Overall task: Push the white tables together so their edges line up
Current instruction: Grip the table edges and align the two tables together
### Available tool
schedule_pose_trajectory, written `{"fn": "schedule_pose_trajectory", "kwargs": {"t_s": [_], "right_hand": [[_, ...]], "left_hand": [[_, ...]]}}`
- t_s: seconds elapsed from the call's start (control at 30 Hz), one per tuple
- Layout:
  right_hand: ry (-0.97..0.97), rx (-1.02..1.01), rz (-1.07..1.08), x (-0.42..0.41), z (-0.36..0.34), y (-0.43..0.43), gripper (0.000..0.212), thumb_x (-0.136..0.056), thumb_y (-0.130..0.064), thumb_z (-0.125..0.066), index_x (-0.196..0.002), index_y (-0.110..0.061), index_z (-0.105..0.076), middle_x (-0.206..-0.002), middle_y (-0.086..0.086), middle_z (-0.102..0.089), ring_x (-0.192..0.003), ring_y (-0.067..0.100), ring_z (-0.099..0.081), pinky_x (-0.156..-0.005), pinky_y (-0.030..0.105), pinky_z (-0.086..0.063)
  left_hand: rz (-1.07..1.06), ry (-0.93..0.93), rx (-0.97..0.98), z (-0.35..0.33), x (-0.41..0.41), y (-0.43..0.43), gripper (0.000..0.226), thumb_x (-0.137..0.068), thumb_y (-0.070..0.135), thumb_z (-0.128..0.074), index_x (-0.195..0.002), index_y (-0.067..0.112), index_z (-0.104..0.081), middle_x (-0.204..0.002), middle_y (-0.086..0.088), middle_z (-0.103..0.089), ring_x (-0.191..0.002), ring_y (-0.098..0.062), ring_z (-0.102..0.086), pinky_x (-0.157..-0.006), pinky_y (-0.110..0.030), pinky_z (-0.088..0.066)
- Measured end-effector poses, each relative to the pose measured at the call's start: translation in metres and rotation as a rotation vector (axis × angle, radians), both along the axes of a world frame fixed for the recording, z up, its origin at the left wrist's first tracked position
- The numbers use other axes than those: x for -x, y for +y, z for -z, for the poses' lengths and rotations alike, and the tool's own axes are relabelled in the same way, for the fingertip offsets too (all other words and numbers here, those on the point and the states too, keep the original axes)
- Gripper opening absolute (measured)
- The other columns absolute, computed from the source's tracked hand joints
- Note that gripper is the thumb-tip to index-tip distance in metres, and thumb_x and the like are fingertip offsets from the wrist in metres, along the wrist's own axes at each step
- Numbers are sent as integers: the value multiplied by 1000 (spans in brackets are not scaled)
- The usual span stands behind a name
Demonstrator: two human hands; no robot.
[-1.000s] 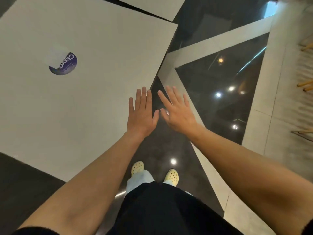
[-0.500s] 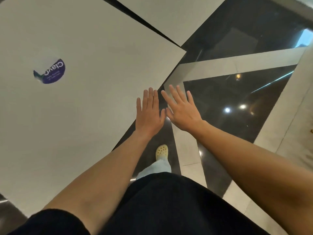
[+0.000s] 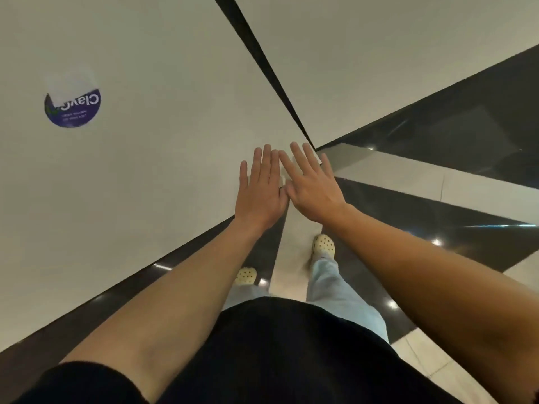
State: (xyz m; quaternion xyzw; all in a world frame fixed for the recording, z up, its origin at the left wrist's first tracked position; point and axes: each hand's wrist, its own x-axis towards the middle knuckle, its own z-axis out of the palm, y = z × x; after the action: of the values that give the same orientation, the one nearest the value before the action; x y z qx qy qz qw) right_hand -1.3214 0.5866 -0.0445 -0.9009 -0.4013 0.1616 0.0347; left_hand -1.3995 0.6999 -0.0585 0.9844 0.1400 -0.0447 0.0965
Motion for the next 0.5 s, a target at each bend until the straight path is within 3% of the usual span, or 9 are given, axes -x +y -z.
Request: {"fn": "schedule_pose_trajectory", "kwargs": {"t_s": [0.3, 0.5], "right_hand": [[76, -3, -230, -61, -2, -33, 56, -99, -34, -22, -149, -23, -1, -158, 8, 2, -143, 25, 11, -113, 49, 3], [34, -4, -233, -73, -2, -32, 57, -98, -39, -18, -148, -25, 6, -158, 6, 9, -143, 23, 15, -113, 47, 6]], "left_hand": [[-297, 61, 7, -1, -38, -62, 62, -98, 39, -20, -146, 7, 4, -156, -12, 5, -142, -24, 12, -112, -43, 8], [-313, 47, 13, -6, -43, -60, 63, -99, 41, -19, -146, 9, 9, -156, -11, 9, -140, -22, 19, -112, -44, 9]]}}
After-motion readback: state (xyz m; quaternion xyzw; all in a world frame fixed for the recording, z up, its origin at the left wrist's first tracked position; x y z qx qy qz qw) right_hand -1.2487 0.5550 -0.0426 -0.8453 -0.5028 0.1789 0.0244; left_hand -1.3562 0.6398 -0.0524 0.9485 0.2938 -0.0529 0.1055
